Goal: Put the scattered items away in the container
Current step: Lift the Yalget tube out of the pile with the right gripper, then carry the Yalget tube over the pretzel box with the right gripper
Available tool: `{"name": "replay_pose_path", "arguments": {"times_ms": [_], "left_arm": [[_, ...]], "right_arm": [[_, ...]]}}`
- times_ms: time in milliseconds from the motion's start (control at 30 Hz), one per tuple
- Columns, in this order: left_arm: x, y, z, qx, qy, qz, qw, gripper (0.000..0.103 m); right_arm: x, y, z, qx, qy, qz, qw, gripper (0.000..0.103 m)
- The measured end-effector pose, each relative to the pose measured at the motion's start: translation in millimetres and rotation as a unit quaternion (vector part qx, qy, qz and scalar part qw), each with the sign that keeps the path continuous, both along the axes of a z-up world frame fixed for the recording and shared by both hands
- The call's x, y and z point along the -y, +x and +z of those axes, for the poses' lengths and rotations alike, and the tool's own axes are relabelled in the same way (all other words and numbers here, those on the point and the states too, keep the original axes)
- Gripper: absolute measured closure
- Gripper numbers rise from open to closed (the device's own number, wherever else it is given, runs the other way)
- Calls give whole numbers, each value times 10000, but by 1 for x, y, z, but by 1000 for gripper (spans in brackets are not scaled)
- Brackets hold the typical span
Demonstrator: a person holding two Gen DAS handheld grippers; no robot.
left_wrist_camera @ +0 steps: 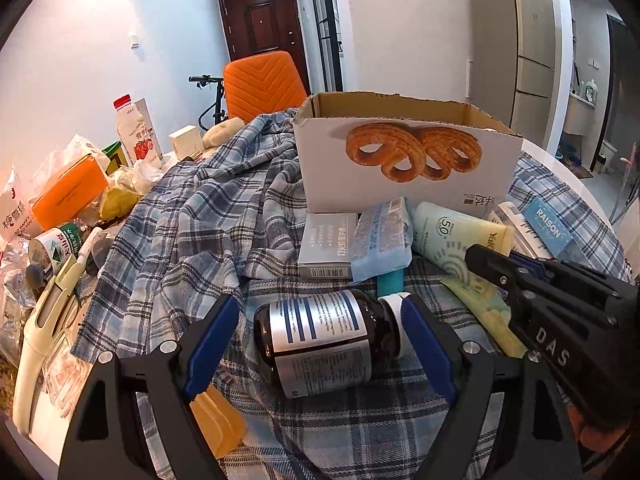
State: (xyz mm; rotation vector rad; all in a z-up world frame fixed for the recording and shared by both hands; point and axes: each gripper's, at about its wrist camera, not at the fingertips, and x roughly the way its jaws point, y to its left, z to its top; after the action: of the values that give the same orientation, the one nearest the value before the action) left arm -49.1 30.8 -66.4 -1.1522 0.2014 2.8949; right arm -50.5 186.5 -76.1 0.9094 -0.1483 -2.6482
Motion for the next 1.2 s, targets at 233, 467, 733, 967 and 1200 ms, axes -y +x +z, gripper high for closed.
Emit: {"name": "replay_pose_path", "arguments": {"times_ms": [233, 467, 733, 967, 1200], "left_arm": [[-1, 0, 1, 6, -70, -8, 10000, 18], [-7, 1, 6, -44, -109, -46, 9999, 18], [-16, -4, 28, -289, -57, -103, 9995, 18], [-26, -21, 41, -284, 45, -243, 9993, 18], [-28, -27, 33, -174, 12, -232, 9996, 18]], "right_arm": [[1, 13, 10, -373, 222, 110, 9990, 97], [-11, 20, 32, -668, 228, -24, 9975, 97], [-16, 16, 62, -1005, 260, -116, 9945, 98], [-15, 6, 61, -944, 305, -87, 9950, 99], [-21, 2, 57, -850, 138, -48, 9963, 99]]}}
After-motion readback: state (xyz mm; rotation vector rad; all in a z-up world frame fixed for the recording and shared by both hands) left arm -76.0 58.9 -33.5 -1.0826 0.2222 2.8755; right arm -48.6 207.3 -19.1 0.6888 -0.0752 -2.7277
